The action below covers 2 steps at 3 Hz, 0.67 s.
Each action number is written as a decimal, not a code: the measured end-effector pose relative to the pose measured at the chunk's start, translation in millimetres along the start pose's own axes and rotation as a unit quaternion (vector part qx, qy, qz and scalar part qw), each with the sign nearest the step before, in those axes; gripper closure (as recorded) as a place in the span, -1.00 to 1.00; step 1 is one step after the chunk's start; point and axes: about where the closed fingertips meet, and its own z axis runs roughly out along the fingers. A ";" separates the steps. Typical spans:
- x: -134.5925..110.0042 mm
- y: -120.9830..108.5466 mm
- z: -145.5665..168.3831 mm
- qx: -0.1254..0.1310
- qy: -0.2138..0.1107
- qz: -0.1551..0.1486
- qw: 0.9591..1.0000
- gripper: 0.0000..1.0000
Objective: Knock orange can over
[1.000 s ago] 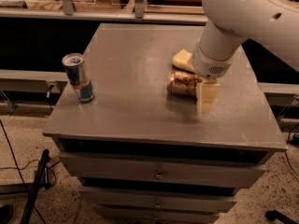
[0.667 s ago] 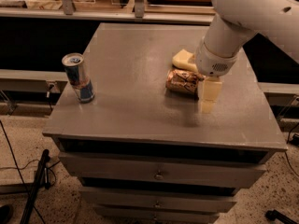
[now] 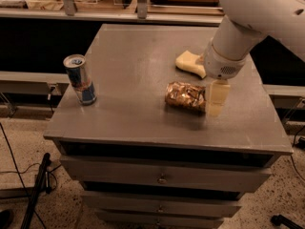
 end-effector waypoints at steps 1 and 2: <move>12.1 1.6 0.3 0.004 -0.030 0.025 0.999 -1.00; 12.1 1.6 0.3 0.004 -0.030 0.025 0.999 -1.00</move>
Offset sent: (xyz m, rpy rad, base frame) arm -0.0002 -0.0106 -0.0024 0.0545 -0.0020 -0.0318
